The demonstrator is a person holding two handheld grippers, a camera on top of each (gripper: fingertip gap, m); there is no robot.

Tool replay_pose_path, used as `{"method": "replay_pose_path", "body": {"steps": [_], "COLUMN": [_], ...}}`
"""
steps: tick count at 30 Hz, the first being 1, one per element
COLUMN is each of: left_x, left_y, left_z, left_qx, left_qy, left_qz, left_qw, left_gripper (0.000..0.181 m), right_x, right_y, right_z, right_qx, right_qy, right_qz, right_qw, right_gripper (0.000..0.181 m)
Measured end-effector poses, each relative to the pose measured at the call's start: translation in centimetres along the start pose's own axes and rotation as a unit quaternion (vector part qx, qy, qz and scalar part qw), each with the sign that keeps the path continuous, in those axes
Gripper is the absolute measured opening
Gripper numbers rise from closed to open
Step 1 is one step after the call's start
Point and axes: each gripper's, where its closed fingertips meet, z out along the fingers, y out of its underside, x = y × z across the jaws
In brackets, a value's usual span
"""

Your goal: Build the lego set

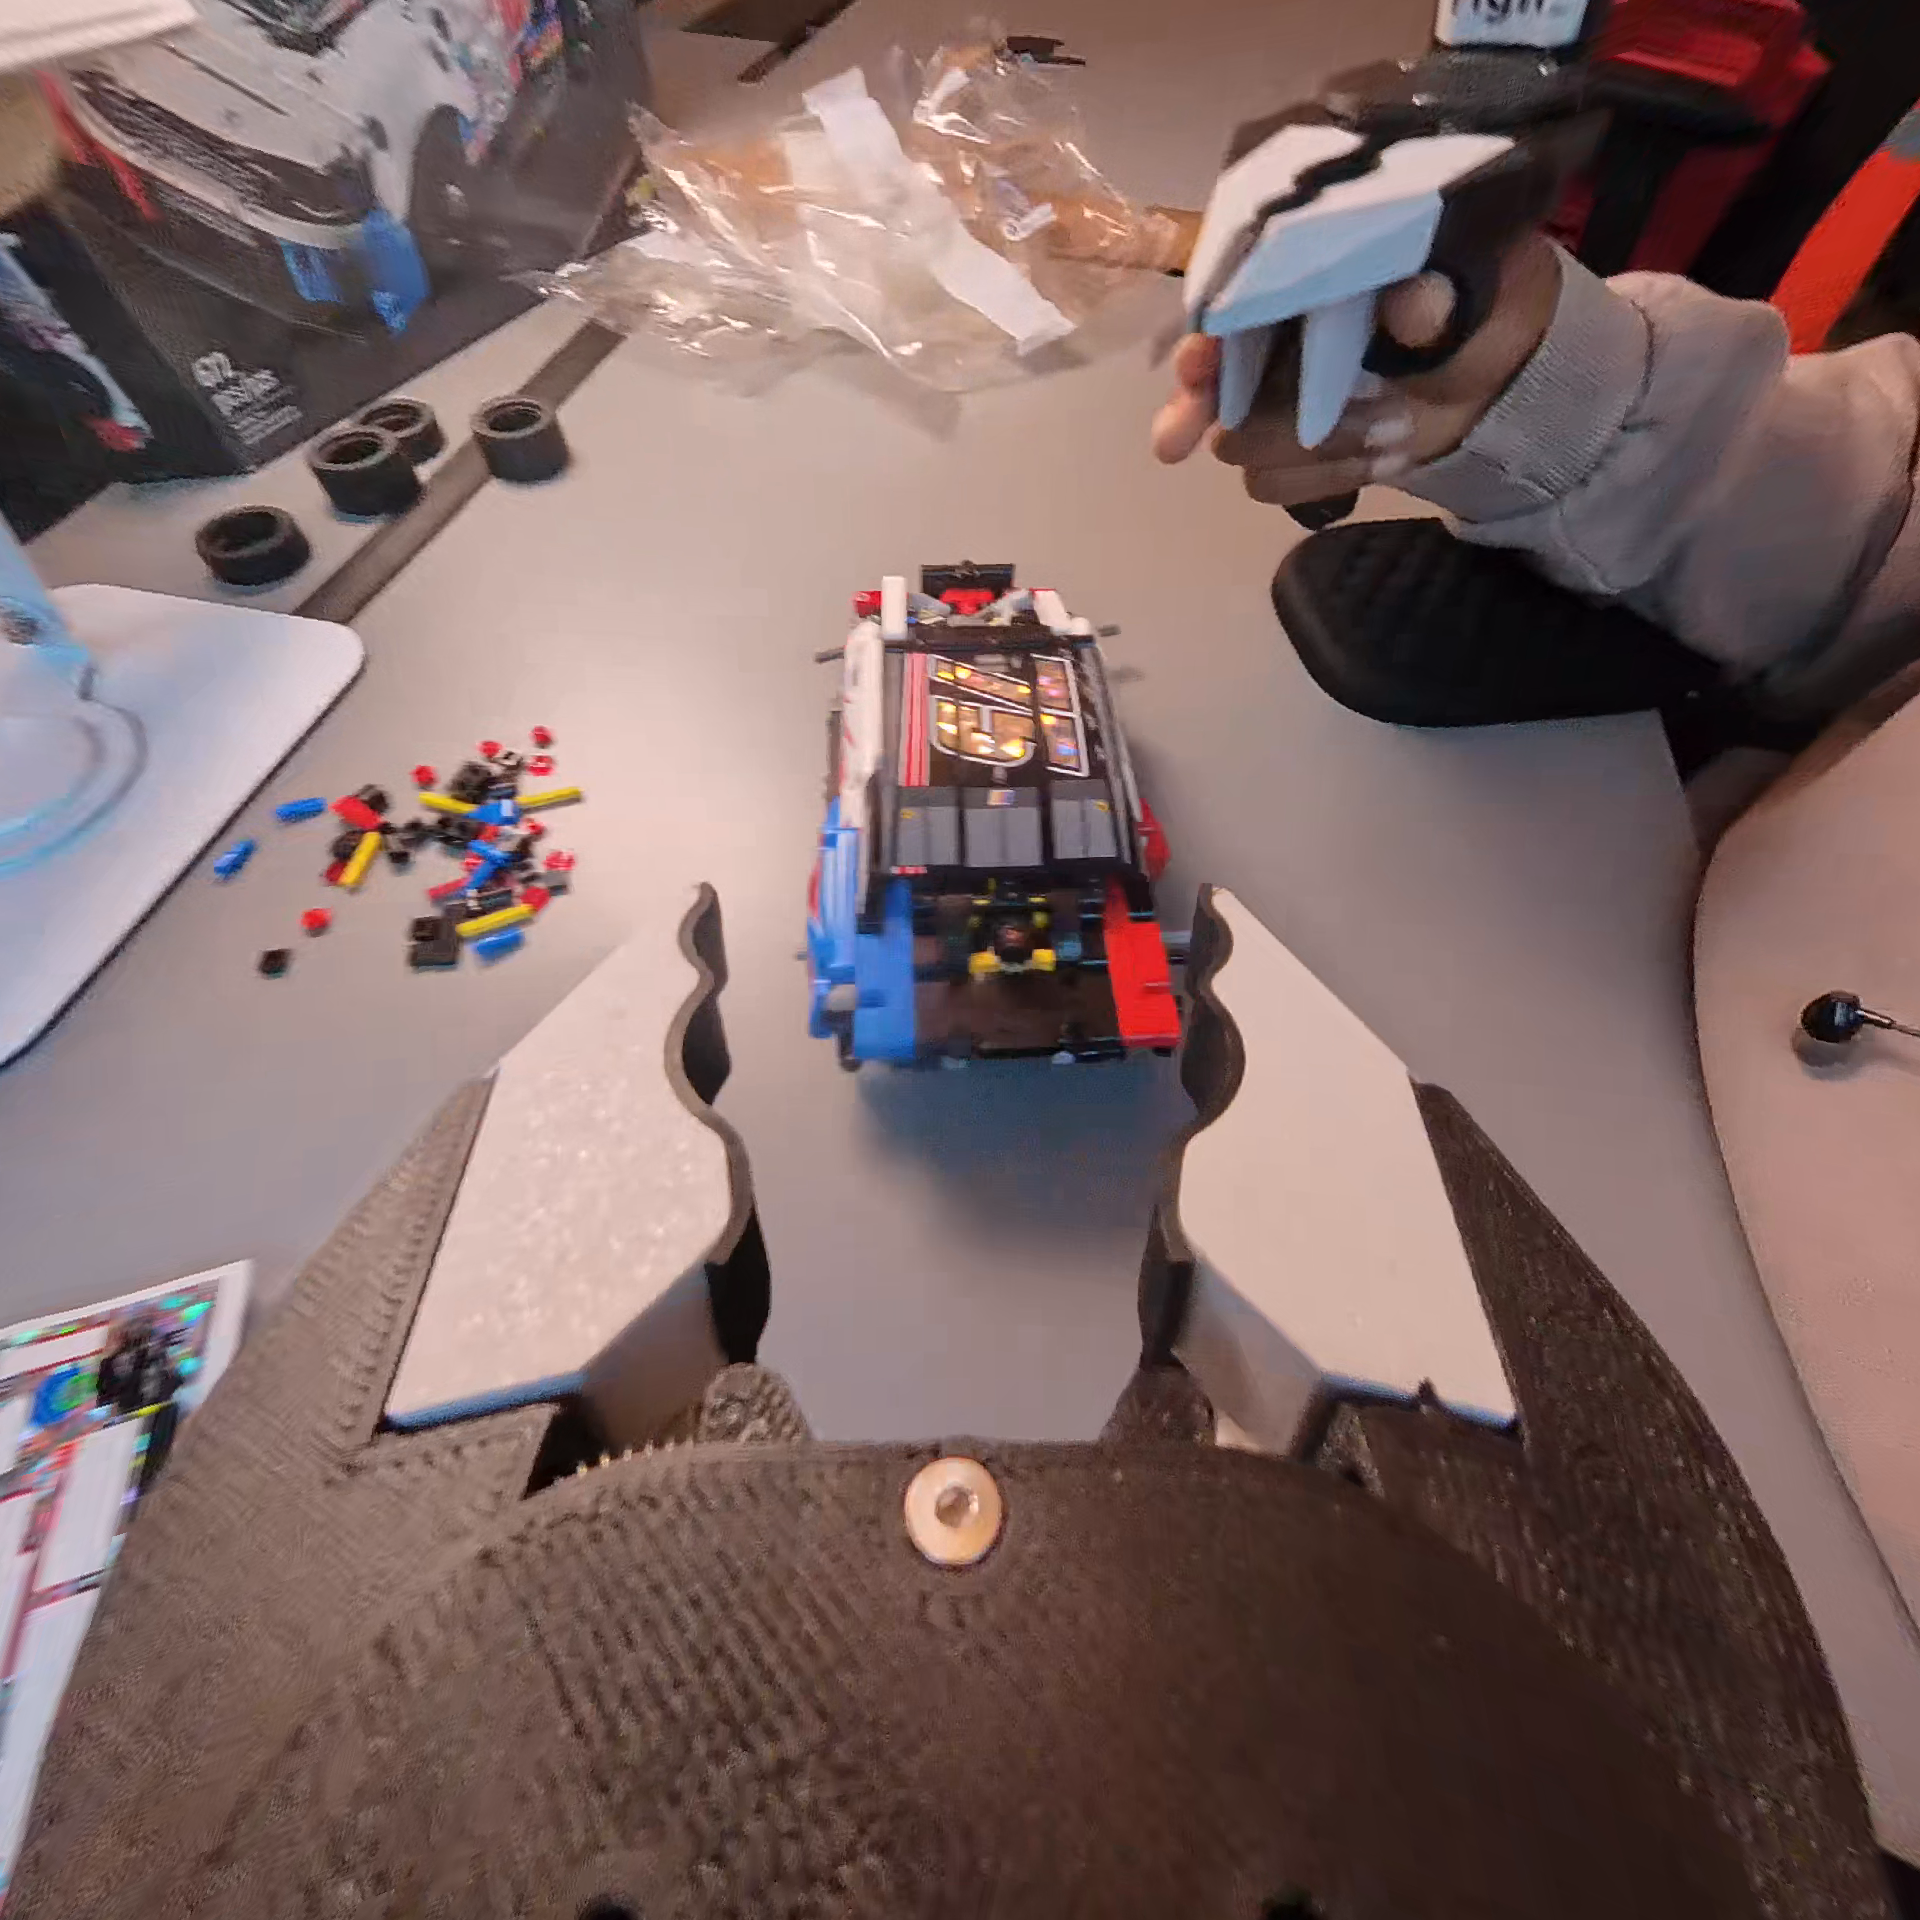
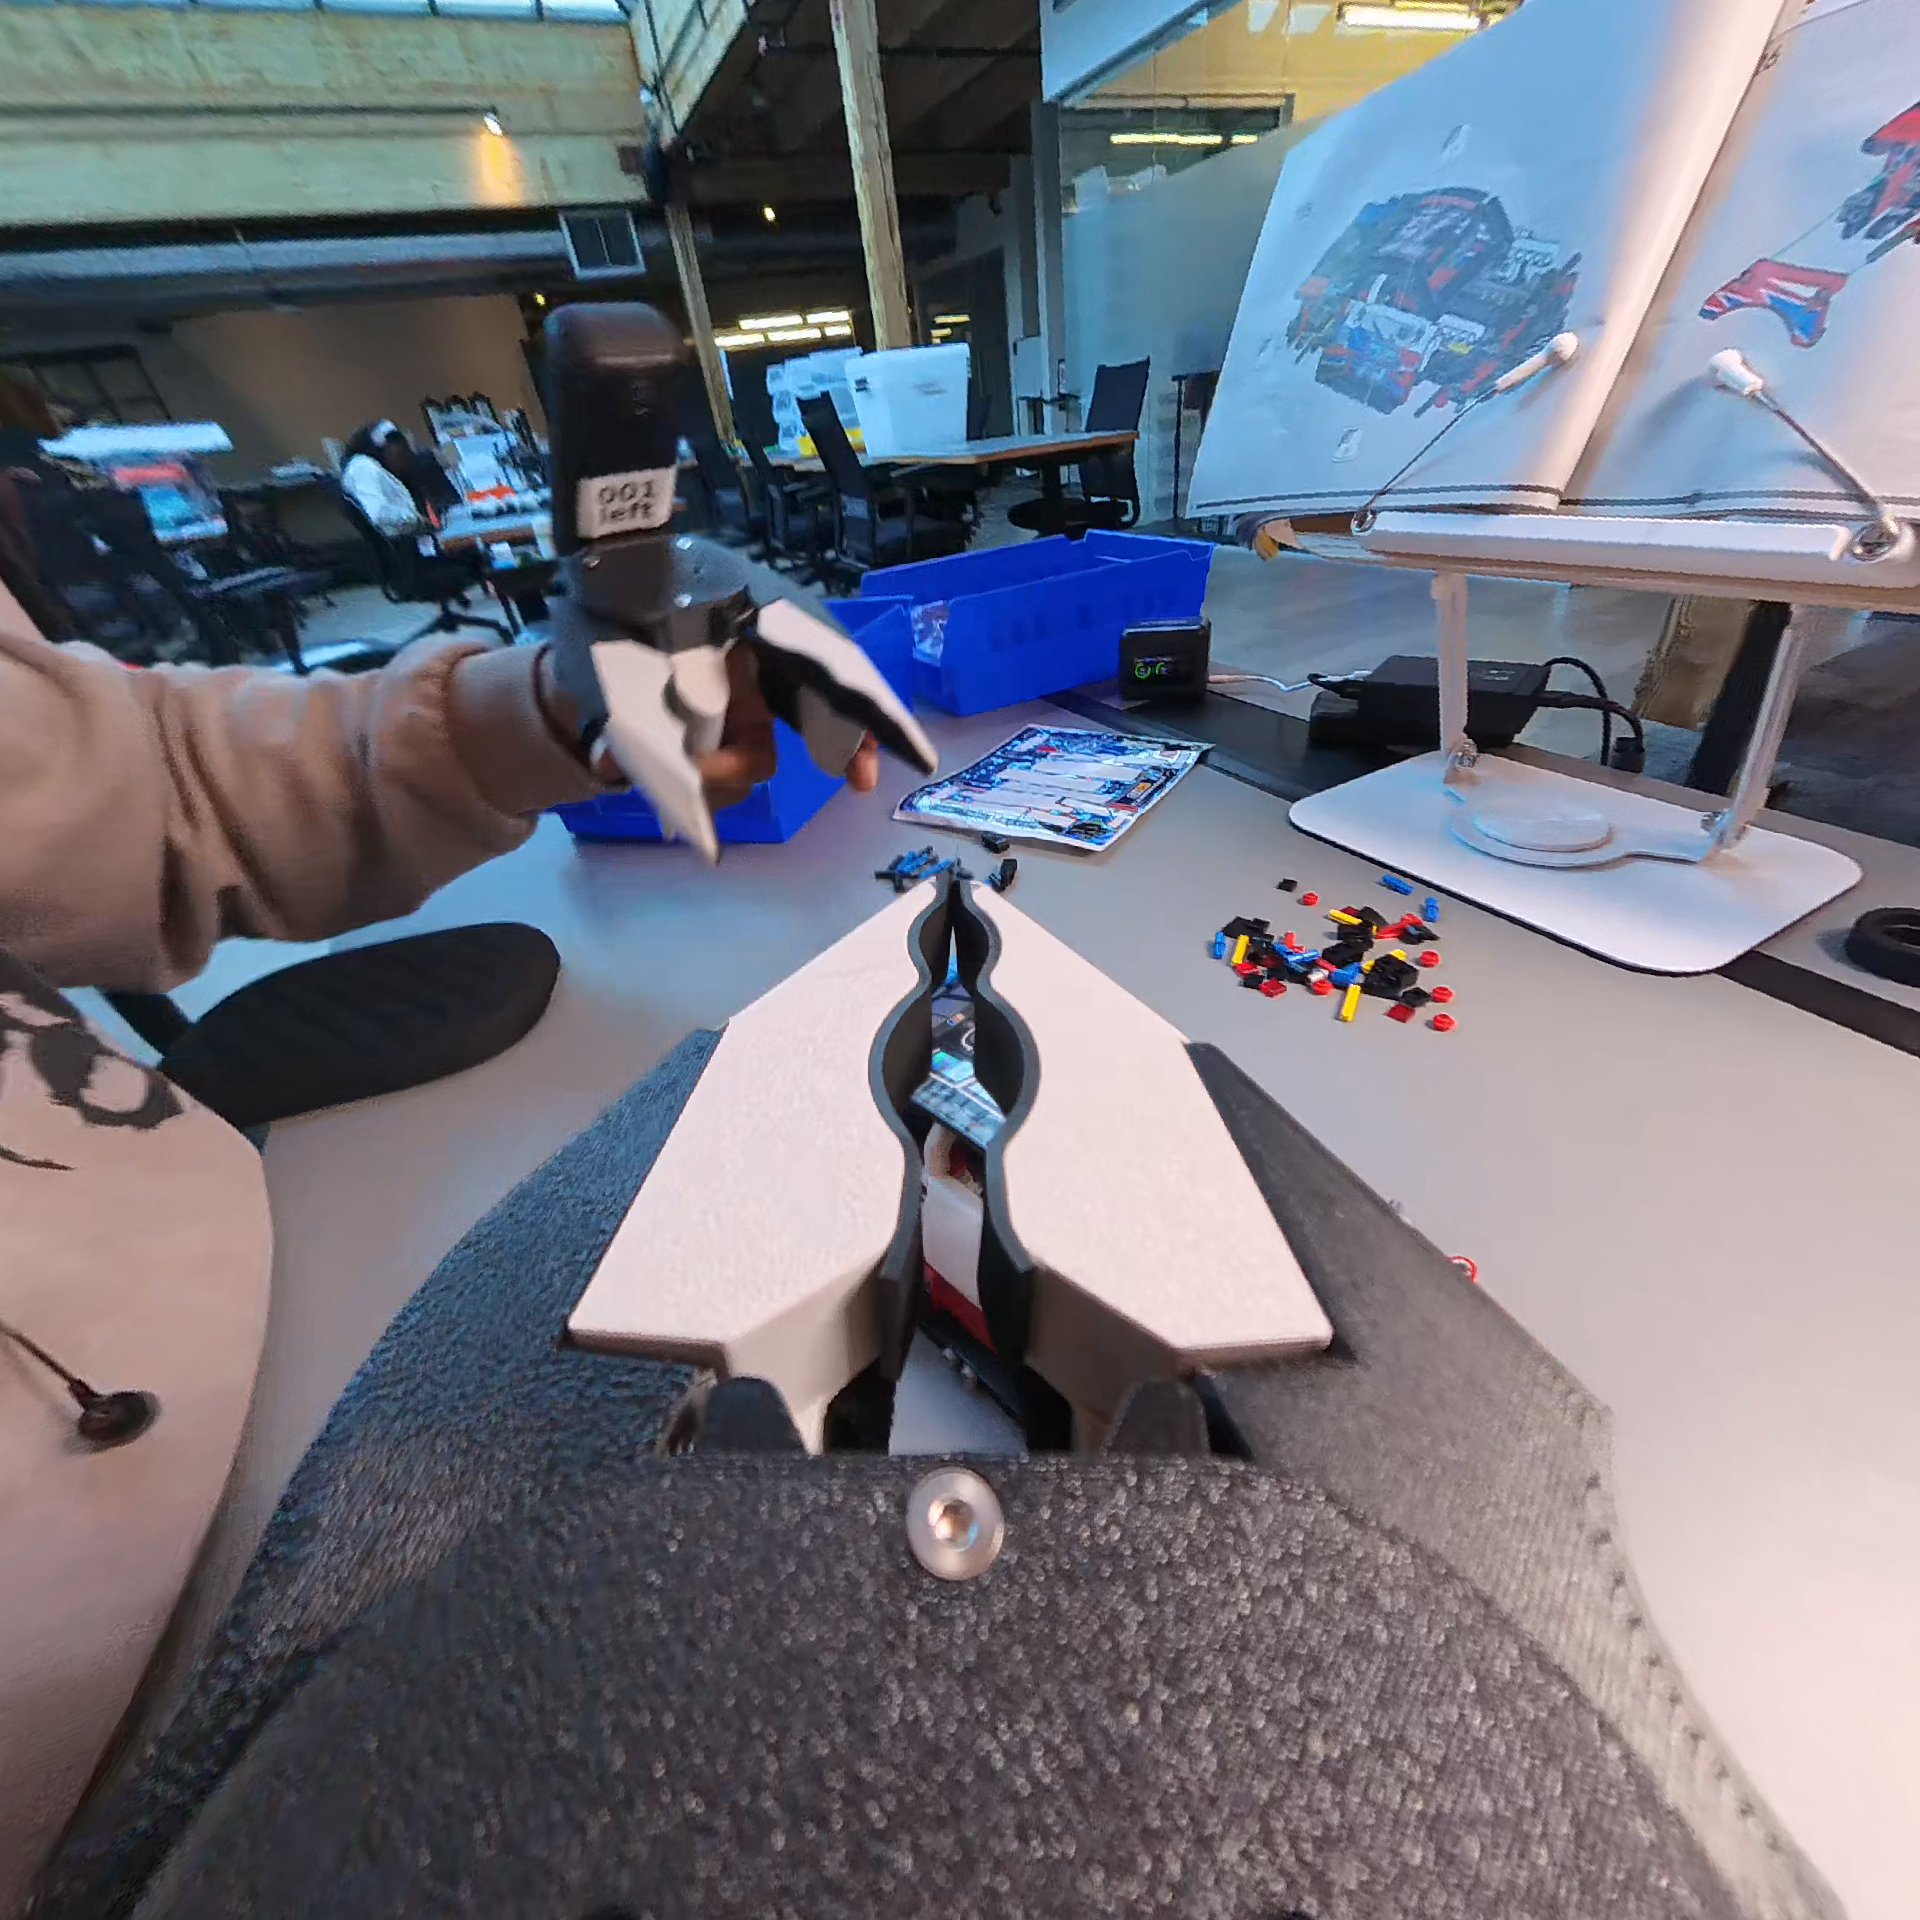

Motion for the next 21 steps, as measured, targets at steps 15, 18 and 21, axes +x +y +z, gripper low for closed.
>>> {"method": "replay_pose_path", "body": {"steps": [15, 18, 21], "left_x": [8.6, 8.8, 8.9], "left_y": [-4.4, -4.6, -4.7], "left_z": [2.7, 2.5, 2.3], "left_qx": [0.235, 0.243, 0.245], "left_qy": [0.184, 0.182, 0.185], "left_qz": [-0.279, -0.266, -0.263], "left_qw": [0.913, 0.915, 0.914], "left_gripper": [0.028, 0.024, 0.020], "right_x": [-7.1, -8.3, -8.7], "right_y": [1.3, 1.3, 1.5], "right_z": [2.9, 3.3, 3.6], "right_qx": [0.041, 0.048, 0.048], "right_qy": [0.115, 0.134, 0.141], "right_qz": [-0.563, -0.629, -0.654], "right_qw": [0.817, 0.764, 0.742], "right_gripper": [0.000, 0.000, 0.000]}}
